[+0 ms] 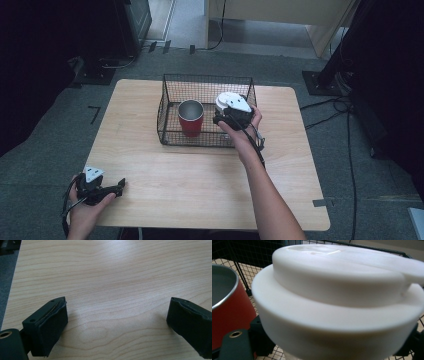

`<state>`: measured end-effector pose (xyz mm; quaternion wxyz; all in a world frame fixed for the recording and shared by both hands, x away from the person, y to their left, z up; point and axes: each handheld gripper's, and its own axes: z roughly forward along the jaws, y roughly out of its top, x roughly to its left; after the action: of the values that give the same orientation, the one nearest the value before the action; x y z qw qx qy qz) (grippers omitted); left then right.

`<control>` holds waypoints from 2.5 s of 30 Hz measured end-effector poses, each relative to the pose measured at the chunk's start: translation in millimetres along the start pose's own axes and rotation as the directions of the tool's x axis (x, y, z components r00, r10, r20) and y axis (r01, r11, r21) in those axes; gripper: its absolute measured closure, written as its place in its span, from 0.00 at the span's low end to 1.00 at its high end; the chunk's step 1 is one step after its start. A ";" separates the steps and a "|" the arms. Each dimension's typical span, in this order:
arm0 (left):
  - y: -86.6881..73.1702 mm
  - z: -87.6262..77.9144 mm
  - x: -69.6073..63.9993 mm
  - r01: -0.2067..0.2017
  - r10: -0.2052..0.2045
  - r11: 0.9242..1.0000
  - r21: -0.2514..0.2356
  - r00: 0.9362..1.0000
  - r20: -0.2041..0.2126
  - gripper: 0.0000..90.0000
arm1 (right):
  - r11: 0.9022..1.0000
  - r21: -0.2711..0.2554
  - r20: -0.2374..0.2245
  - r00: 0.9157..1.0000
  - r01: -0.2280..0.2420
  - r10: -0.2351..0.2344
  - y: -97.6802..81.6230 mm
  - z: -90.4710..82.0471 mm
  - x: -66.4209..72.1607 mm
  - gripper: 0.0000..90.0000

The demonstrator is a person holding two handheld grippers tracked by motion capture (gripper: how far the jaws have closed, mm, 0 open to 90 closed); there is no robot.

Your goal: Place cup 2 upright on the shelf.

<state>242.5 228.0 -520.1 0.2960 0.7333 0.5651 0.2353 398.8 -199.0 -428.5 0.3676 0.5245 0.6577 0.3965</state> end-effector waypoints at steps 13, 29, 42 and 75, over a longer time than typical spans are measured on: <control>0.0 0.0 0.0 0.000 0.000 1.000 0.000 1.000 0.000 0.04 | 1.000 0.010 -0.033 0.999 0.008 -0.008 -6.3 -8.1 0.0 0.15; 0.0 0.0 -0.1 0.000 0.000 1.000 0.000 1.000 0.000 0.04 | 0.999 0.029 -0.031 0.999 -0.015 0.016 -18.4 -26.7 -2.2 0.03; 0.0 0.0 -0.1 0.000 0.000 1.000 0.000 1.000 -0.001 0.04 | 1.000 -0.002 -0.042 0.999 -0.008 0.008 -23.8 -41.8 -5.5 0.03; 0.0 0.0 -0.1 0.000 0.000 1.000 0.000 1.000 -0.001 0.04 | 0.997 -0.055 -0.060 0.997 -0.046 0.043 -49.6 -91.5 -41.0 0.03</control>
<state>242.5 227.9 -520.1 0.2959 0.7331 0.5652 0.2355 304.1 -258.4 -432.7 0.3538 0.5165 0.6448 0.4385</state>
